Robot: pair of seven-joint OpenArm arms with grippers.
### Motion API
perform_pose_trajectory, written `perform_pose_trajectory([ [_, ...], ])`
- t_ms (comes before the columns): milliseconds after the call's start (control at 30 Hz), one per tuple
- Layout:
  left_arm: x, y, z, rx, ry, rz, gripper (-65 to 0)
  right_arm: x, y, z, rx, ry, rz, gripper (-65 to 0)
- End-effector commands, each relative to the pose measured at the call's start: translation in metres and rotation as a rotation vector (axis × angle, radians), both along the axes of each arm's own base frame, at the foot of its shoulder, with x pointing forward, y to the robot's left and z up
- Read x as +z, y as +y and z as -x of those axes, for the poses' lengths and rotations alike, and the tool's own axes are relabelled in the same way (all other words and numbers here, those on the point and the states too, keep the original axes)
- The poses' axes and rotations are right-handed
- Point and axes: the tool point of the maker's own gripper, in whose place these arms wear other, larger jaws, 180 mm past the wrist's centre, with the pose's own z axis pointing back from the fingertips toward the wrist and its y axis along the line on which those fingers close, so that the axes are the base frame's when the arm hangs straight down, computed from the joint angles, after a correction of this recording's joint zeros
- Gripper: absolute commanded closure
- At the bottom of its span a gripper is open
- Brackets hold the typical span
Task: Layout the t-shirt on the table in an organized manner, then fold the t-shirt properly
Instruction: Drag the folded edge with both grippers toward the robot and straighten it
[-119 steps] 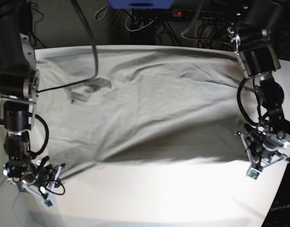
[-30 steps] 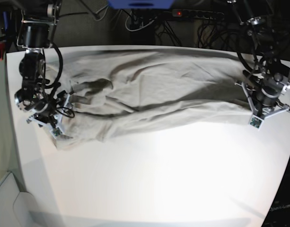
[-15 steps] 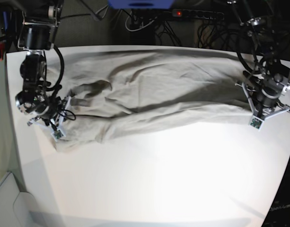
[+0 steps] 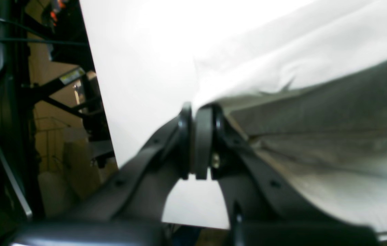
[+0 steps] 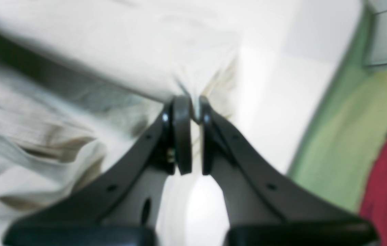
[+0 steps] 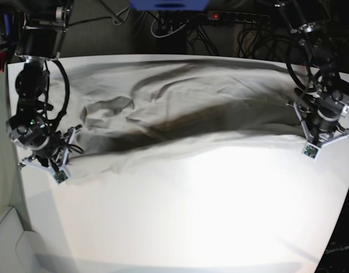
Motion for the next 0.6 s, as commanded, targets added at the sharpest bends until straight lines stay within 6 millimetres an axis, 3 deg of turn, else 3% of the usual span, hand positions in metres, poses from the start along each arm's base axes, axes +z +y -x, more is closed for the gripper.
perform_pose_trajectory([
  [0,0.021,0.004,-0.009,-0.006,-0.064,-0.028,-0.5,0.022,-0.003,-0.006,0.014,-0.059,0.022,-2.8],
  [267,0.028,0.011,-0.011,-0.006,-0.072,-0.055,-0.5,0.064,0.0,0.028,0.006,-0.114,0.145,-2.7],
  [333,0.026,0.012,-0.01,-0.004,-0.064,-0.053,-0.5,0.061,0.002,0.04,0.007,-0.099,0.155,-2.7],
  [567,0.024,0.013,-0.009,-0.006,-0.06,-0.053,-0.6,0.026,0.016,0.072,0.014,-0.001,0.11,-2.7],
])
